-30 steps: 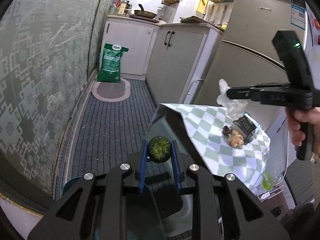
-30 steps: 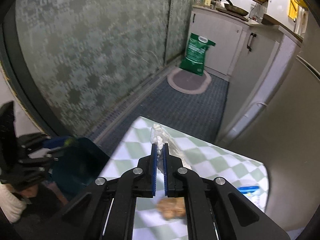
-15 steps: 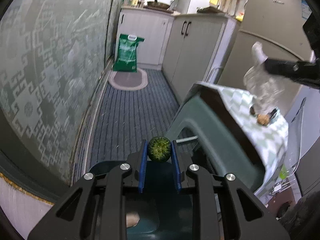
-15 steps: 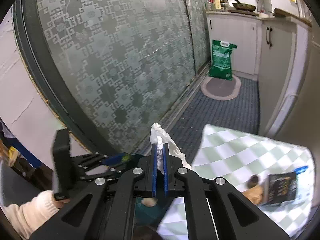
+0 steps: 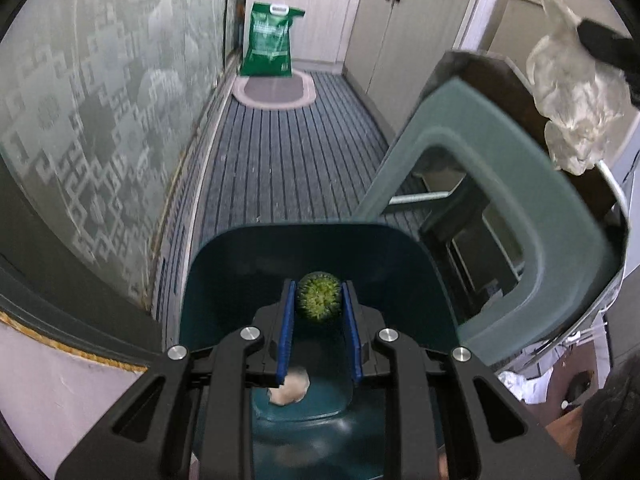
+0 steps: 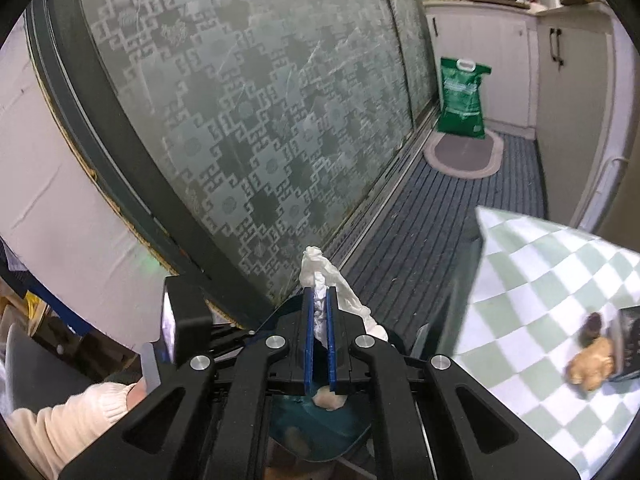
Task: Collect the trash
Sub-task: 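Carry the lime over the teal bin and open the left tool while the right tool carries the bag, then lower the clear plastic bag into the teal bin and open the right tool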
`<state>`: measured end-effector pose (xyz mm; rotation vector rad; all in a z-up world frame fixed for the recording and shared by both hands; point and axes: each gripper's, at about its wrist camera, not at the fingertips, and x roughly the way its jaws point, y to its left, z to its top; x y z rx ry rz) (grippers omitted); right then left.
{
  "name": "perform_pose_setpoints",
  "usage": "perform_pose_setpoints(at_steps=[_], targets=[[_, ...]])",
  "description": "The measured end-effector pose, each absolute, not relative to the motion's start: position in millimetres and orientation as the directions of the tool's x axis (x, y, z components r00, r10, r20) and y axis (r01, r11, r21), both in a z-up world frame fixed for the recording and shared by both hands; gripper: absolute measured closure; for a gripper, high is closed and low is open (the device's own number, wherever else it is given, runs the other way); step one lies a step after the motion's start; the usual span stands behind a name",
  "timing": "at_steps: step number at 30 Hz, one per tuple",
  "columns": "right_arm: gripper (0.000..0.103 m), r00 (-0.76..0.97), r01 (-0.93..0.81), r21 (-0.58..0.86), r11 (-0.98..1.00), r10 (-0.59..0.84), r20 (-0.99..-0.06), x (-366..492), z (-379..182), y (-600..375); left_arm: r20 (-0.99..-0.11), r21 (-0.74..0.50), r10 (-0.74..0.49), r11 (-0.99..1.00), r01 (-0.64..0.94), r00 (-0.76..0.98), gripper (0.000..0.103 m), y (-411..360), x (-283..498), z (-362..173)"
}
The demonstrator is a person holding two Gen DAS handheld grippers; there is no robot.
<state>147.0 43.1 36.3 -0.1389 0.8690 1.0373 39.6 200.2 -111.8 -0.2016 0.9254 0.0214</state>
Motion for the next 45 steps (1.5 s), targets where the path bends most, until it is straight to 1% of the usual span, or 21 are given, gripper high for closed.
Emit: perform_pose_setpoints(at_steps=[9,18,20,21,25,30,33,38,40,45], targets=[[0.098,0.179,-0.806,0.267,0.528,0.648,-0.741,146,8,68,-0.861,-0.131,-0.072,0.988,-0.084,0.503,0.078,196,36,-143],[0.098,0.161,-0.809,0.256,0.529,0.619,-0.769,146,-8,76,-0.913,-0.097,-0.07,0.994,-0.046,0.402,0.076,189,34,-178],[0.098,0.155,-0.808,0.258,0.529,0.614,-0.774,145,-12,77,-0.918,-0.083,-0.062,0.996,-0.037,0.391,0.074,187,33,-181],[0.098,0.153,-0.808,0.258,0.529,0.612,-0.776,145,-13,79,-0.919,-0.083,-0.064,0.996,-0.033,0.39,0.07,187,33,-181],[0.098,0.143,-0.808,0.253,0.532,0.594,-0.791,144,-24,84,-0.913,-0.09,-0.07,0.995,-0.032,0.402,0.067,187,31,-177],[0.098,0.131,-0.809,0.248,0.533,0.575,-0.807,141,-36,89,-0.889,-0.096,-0.06,0.994,-0.058,0.454,0.067,193,30,-162],[0.098,0.127,-0.807,0.248,0.535,0.569,-0.813,141,-41,90,-0.86,-0.108,-0.048,0.99,-0.089,0.507,0.067,203,27,-145],[0.098,0.116,-0.809,0.245,0.535,0.553,-0.825,139,-52,95,-0.792,-0.115,0.006,0.981,-0.159,0.61,0.071,222,22,-110],[0.098,0.107,-0.812,0.245,0.53,0.548,-0.83,136,-57,97,-0.758,-0.119,0.026,0.977,-0.176,0.652,0.074,226,20,-93],[0.098,0.09,-0.821,0.235,0.521,0.524,-0.847,129,-72,101,-0.692,-0.144,0.043,0.97,-0.197,0.72,0.077,234,14,-63]])
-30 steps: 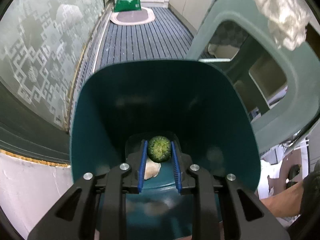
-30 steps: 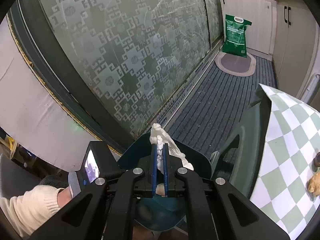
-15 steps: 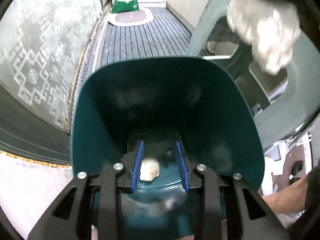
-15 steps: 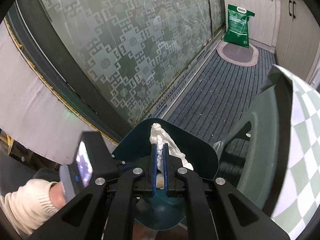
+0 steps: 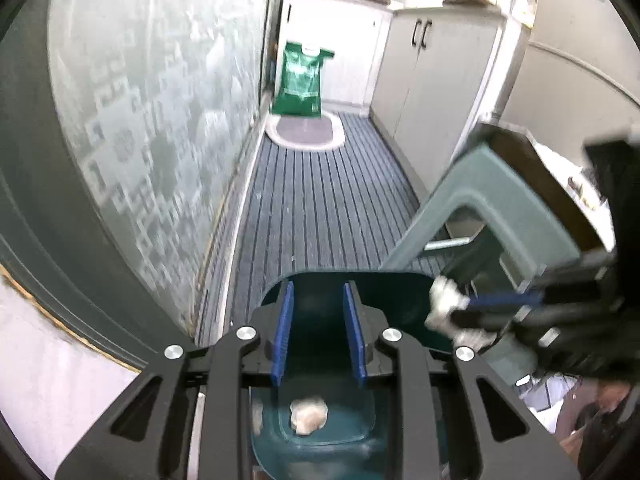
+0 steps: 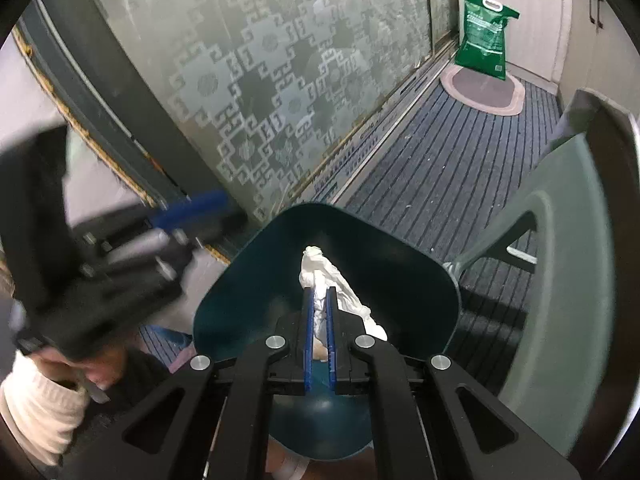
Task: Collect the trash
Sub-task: 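Lower the clear plastic bag into the teal bin and open the right tool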
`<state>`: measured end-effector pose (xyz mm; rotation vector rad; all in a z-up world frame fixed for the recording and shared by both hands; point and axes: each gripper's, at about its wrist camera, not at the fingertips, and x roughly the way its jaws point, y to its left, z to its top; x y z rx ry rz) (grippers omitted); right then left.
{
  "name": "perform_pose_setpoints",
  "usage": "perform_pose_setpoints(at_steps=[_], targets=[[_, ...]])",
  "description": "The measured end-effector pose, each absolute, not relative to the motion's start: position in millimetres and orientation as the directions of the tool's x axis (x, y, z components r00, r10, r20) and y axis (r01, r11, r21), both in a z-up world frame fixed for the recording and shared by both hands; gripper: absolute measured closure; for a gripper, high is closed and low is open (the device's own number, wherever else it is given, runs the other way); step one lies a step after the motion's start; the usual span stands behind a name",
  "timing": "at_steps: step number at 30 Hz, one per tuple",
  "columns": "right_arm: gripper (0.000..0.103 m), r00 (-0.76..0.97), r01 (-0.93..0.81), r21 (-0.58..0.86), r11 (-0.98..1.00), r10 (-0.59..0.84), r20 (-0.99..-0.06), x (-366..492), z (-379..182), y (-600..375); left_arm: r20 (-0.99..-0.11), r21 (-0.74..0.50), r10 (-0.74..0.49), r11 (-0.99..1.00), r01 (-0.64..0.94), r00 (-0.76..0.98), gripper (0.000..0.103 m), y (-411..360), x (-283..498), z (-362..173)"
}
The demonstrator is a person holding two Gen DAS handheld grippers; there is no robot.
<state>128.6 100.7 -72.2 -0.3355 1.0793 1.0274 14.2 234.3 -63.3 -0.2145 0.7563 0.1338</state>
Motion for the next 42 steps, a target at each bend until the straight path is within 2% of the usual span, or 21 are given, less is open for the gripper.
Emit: perform_pose_setpoints(at_steps=[11,26,28,30,32,42], targets=[[0.098,0.034,-0.845,0.213,0.491,0.446,-0.895,108,-120,115,-0.624,-0.19,0.016,0.967,-0.171,0.782,0.079,230,9,-32],[0.096,0.044,-0.881,0.118,0.458,0.328,-0.944,94,-167,121,-0.56,-0.226,0.004,0.961,-0.157,0.828,0.079,223,2,-11],[0.089,0.052,-0.884,0.107,0.456,0.324,-0.945,93,-167,121,-0.558,-0.222,0.012,0.961,-0.163,0.83,0.077,221,2,-8],[0.071,0.05,-0.881,0.114,0.46,0.329,-0.943,92,-167,120,-0.557,-0.218,0.022,0.961,-0.172,0.83,0.077,221,2,-7],[0.061,0.05,-0.883,0.115,0.454,0.335,-0.941,90,-165,119,-0.546,-0.225,0.024,0.959,-0.174,0.837,0.075,221,0,-2],[0.06,0.086,-0.894,0.107,0.436,0.4,-0.912,87,-131,116,-0.473,-0.244,0.043,0.953,-0.178,0.88,0.065,218,-9,17]])
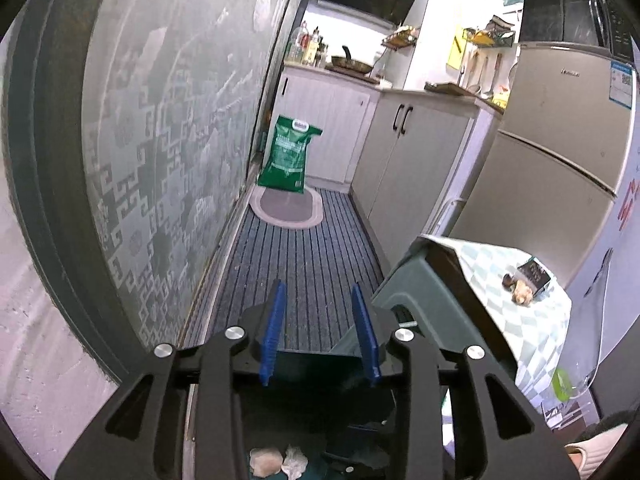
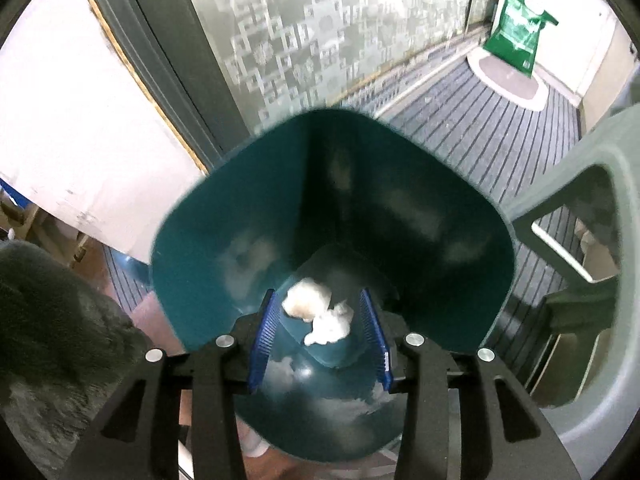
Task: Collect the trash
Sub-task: 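Lower the clear plastic bag into the teal bin and open the right tool, then move both tools back over the table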
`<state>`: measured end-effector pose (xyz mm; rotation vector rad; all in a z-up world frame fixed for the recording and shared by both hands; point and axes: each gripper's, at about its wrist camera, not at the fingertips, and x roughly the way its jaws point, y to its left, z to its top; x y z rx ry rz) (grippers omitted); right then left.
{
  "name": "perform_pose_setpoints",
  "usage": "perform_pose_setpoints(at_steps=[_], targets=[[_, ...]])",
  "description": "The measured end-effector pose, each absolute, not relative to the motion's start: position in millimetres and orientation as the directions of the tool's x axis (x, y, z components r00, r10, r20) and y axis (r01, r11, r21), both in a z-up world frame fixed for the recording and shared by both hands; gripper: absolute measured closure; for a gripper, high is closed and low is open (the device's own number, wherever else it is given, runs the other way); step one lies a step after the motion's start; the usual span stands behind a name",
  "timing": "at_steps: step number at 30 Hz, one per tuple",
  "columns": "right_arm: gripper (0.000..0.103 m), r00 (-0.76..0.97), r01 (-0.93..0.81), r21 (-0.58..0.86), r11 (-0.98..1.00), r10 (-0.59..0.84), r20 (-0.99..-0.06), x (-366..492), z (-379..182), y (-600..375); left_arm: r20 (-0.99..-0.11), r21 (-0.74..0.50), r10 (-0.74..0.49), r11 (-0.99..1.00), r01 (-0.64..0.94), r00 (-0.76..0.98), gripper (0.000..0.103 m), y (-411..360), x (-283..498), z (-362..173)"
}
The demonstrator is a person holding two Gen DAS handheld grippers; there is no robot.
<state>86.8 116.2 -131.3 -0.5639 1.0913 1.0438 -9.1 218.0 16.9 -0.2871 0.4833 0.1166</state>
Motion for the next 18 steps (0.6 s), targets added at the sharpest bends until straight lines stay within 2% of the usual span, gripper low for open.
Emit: perform_pose_setpoints(at_steps=[3,8,18], targets=[[0.061,0.112,-0.897,0.104,0.431,0.448,-0.887,86,-106,112,-0.435,-0.242,0.066,0.952,-0.187,0.898,0.061,216,-14,26],[0.061,0.166,-0.9,0.094,0.425,0.534,-0.829,85,-58,99,-0.372,-0.25,0.078,0.951,-0.181,0.925,0.059,212,-23,41],[0.061,0.305,-0.854,0.079,0.514,0.619,-0.723,112,19,33,-0.334,-0.261,0.031,0.957,-0.125,0.942,0.055,190,-13,52]])
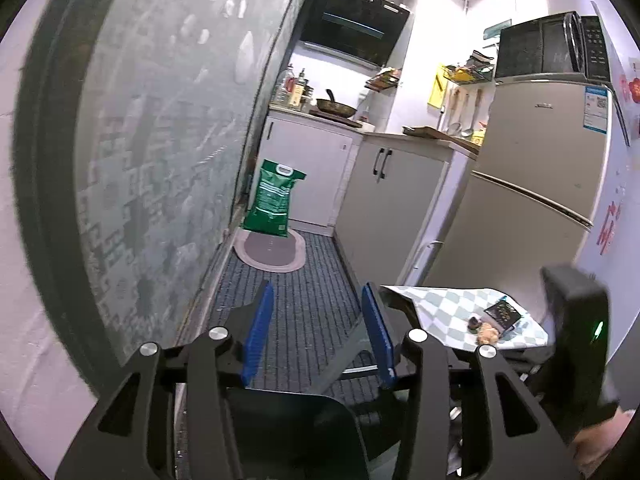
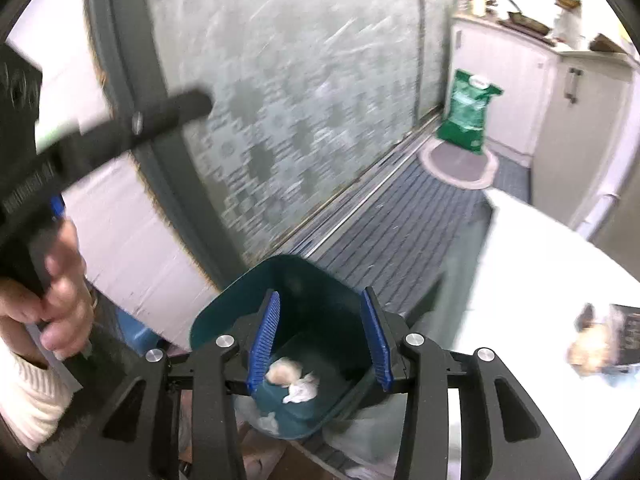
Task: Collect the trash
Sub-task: 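Move both tools back over the table, then grasp the ginger root with the left tool while the right tool grasps the black tissue pack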
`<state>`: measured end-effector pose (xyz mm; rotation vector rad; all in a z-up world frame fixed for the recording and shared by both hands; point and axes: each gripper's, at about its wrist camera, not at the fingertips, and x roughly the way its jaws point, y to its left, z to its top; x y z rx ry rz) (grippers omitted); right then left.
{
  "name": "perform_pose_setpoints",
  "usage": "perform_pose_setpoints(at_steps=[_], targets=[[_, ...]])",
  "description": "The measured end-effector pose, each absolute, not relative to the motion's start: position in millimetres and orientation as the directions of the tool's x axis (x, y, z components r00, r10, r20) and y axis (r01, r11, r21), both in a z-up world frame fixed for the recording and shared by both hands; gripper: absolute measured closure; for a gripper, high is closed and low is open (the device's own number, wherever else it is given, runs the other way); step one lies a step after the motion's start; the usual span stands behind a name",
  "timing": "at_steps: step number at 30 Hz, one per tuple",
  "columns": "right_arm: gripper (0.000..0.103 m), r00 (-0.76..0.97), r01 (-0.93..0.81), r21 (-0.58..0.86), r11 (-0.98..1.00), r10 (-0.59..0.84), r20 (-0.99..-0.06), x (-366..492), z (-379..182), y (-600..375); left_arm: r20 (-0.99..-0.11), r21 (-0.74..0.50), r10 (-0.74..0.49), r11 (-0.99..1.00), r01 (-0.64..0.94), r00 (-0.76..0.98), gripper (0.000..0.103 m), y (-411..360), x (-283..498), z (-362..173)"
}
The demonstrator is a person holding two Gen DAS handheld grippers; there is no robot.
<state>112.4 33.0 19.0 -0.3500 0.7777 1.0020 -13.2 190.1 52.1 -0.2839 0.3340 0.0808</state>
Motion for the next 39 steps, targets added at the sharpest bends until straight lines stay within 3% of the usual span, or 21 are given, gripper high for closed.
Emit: perform_pose_setpoints(at_steps=[4,10,18,22,32,39], targets=[[0.061,0.358,-0.821,0.083,0.565,0.622,-0.696,129,35,-2,-0.334,-0.241,-0.001,0.967,-0.084,0.943,0.047,168,-2,54],[0.061,0.443,-0.761,0.071,0.645,0.597,-0.669,153,50,-57,-0.361,-0.199,-0.063,0.98,-0.011,0.93,0.045,126,23,49],[0.06,0.504,-0.696,0.066,0.715,0.552,-0.664,180,55,-130,-0.492,-0.132,-0.214,0.976,0.17,0.844,0.042,66,65,26],[0.059,0.505,-0.672,0.076,0.737,0.531,-0.681,190,44,-150,-0.535,-0.098,-0.221,0.975,0.2,0.815,0.041,41,81,15],[0.048,0.465,-0.666,0.136,0.733,0.551,-0.693,196,23,-183,-0.608,-0.126,-0.267,0.962,0.241,0.748,0.039,3,124,-7],[0.048,0.449,-0.667,0.175,0.724,0.578,-0.682,200,15,-207,-0.617,-0.155,-0.302,0.952,0.265,0.727,0.041,-14,142,-12]])
